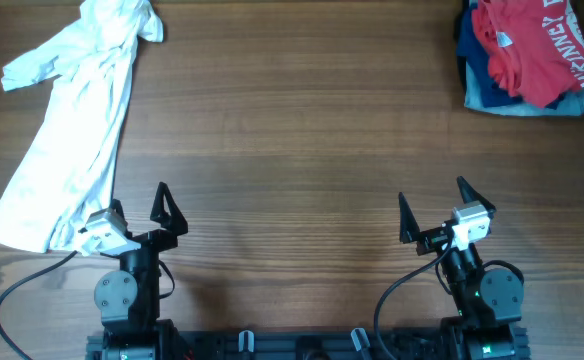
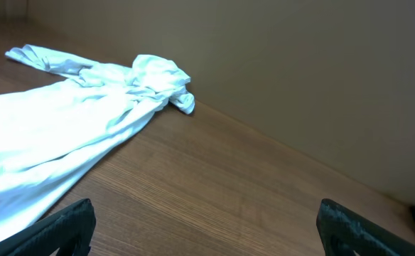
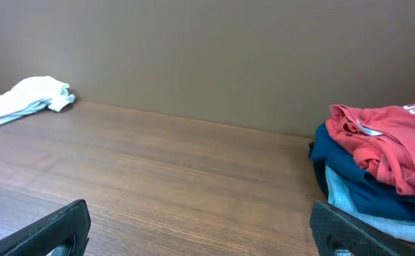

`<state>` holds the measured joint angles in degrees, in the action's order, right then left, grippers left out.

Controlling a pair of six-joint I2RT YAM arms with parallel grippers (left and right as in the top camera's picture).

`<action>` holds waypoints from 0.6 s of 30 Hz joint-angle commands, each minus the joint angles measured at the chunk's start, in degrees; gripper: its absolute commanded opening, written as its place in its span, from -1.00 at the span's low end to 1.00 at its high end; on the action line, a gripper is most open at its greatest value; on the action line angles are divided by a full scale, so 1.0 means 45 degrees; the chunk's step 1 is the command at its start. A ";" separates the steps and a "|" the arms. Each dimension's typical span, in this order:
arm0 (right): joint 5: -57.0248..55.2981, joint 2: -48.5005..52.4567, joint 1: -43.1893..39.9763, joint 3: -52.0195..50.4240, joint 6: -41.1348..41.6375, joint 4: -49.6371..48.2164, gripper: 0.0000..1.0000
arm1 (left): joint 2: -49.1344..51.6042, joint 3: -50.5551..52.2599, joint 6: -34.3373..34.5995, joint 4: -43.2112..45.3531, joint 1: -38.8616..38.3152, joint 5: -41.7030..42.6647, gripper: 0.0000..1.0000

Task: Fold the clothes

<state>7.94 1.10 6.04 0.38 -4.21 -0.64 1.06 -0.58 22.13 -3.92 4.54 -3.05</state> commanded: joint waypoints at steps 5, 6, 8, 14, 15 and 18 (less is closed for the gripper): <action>-0.0053 -0.0151 -0.0078 -0.0019 -0.0729 0.0015 1.00 | -0.0078 0.0049 -0.0204 0.0005 0.0053 0.0102 0.99; -0.0053 -0.0151 -0.0078 -0.0019 -0.0753 0.0015 1.00 | -0.0078 0.0049 -0.0204 0.0005 0.0053 0.0102 1.00; -0.0049 -0.0151 -0.0078 -0.0019 -0.0738 0.0015 0.99 | -0.0078 0.0049 -0.0204 0.0005 0.0053 0.0107 0.99; 0.0248 -0.0151 -0.0073 -0.0019 -0.0695 -0.0049 0.99 | -0.0078 0.0049 -0.0204 0.0005 0.0053 0.0107 0.99; 0.0350 -0.0136 -0.0073 -0.0019 -0.0695 -0.0015 1.00 | -0.0078 0.0049 -0.0204 0.0005 0.0053 0.0107 0.99; 0.0335 -0.0102 -0.0078 -0.0019 -0.0753 -0.0078 0.99 | -0.0078 0.0049 -0.0204 0.0005 0.0053 0.0107 1.00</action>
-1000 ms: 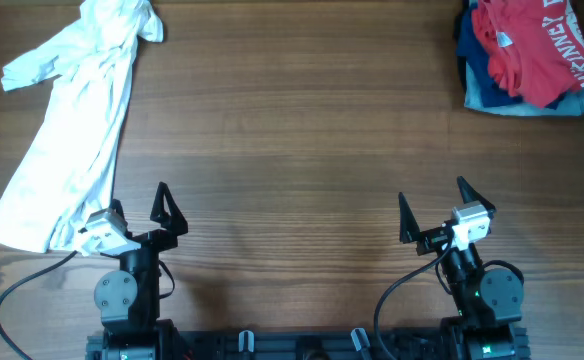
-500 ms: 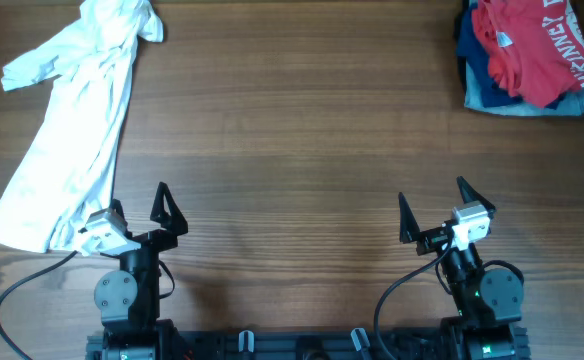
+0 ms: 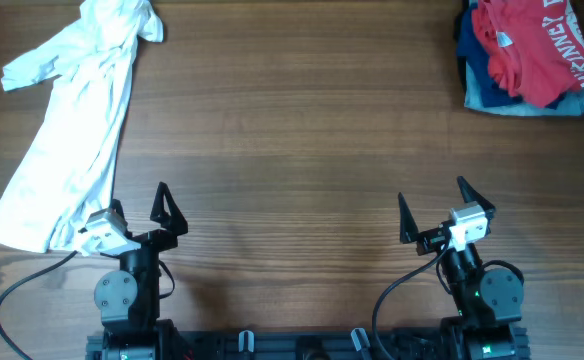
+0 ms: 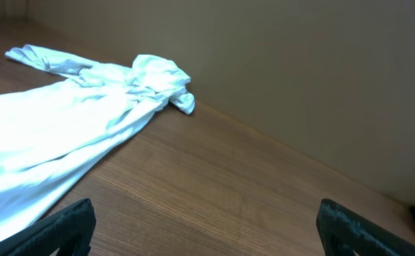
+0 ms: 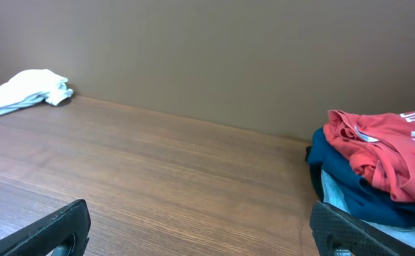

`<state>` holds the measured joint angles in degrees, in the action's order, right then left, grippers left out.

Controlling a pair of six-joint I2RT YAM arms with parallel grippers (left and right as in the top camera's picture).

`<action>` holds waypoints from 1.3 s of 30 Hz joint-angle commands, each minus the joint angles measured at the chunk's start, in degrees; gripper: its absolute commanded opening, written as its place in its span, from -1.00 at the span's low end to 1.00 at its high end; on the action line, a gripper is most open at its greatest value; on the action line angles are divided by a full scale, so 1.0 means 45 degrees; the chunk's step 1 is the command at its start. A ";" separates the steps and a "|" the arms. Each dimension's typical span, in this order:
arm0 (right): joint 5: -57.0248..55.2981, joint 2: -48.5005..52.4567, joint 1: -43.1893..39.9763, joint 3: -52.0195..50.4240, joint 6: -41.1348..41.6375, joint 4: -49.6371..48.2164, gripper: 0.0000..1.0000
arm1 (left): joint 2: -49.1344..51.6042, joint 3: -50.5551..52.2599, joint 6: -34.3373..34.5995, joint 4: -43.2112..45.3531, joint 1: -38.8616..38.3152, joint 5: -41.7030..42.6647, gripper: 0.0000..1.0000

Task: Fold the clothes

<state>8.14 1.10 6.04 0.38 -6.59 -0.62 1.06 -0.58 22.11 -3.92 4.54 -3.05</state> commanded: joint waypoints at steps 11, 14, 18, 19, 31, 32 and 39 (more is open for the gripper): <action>0.0219 -0.0102 -0.0078 -0.0019 -0.0136 -0.0554 1.00 | -0.0078 0.0049 -0.0189 0.0000 0.0053 0.0151 0.99; 0.0345 -0.0097 -0.0078 -0.0019 0.0223 -0.0695 0.99 | -0.0078 0.0049 -0.0194 0.0000 0.0053 0.0151 0.99; 0.0748 0.0155 -0.0078 -0.0015 0.0248 -0.1734 1.00 | -0.0078 0.0049 -0.0199 0.0029 0.0053 0.0204 0.99; 0.0801 0.0253 -0.0078 -0.0015 0.0282 -0.1987 1.00 | -0.0078 0.0049 -0.0199 0.0063 0.0053 0.0204 0.99; 0.1268 0.6067 -0.0078 0.3123 0.1156 -0.3920 0.99 | -0.0015 -0.0175 -0.0204 0.0189 0.0053 0.0816 0.99; 0.1423 0.6805 -0.0078 0.3628 0.1161 -0.3988 1.00 | 0.0034 -0.0267 -0.0204 0.0189 0.0053 0.0816 0.99; 0.3075 1.1298 -0.0078 0.7130 0.1171 -0.4046 1.00 | 0.1253 -0.1171 -0.0199 -0.0015 0.0053 0.0821 0.99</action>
<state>15.81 45.43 6.04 26.22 -2.39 -18.61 3.55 -2.42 22.11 -3.90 4.54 -0.08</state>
